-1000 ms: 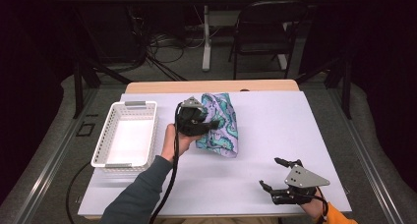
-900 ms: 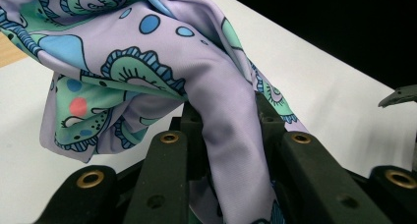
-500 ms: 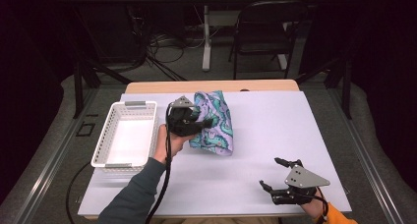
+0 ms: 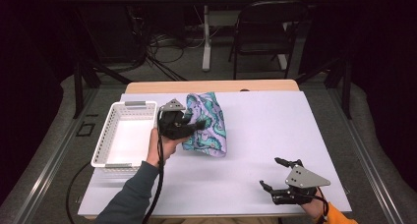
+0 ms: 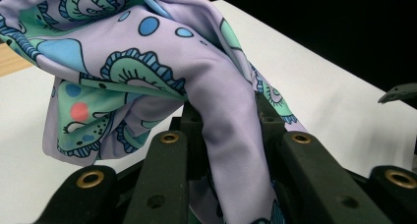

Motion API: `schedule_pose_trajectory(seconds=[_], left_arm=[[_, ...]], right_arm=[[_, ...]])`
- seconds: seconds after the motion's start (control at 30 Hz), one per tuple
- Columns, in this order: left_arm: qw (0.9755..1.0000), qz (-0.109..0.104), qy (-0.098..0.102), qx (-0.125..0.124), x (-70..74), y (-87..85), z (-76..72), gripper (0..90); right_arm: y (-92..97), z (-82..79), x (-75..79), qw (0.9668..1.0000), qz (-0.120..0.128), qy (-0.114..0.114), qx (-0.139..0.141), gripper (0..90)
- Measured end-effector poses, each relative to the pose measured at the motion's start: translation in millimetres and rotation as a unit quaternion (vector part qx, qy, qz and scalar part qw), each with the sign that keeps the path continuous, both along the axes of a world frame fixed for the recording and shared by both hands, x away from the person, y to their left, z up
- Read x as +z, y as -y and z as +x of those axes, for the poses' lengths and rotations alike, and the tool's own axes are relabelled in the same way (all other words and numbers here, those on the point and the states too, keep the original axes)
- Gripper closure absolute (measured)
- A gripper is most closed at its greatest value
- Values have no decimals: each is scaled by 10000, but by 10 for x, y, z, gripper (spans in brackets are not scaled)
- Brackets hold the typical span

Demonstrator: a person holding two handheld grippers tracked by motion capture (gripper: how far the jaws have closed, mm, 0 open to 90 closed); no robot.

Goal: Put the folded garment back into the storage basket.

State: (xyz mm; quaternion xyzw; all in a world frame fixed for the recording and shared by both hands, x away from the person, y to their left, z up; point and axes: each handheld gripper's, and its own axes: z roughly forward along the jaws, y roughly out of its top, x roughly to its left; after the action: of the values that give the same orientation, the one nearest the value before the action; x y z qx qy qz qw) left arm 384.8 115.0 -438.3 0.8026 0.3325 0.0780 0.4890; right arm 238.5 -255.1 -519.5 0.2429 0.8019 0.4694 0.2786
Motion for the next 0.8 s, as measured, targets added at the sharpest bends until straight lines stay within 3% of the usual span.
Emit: schedule_pose_trajectory(seconds=[0.8], left_arm=[[10000, 41, 25, 8, 82, -337, 31, 738]], right_arm=[[0, -11, 11, 10000, 13, 40, 24, 146]])
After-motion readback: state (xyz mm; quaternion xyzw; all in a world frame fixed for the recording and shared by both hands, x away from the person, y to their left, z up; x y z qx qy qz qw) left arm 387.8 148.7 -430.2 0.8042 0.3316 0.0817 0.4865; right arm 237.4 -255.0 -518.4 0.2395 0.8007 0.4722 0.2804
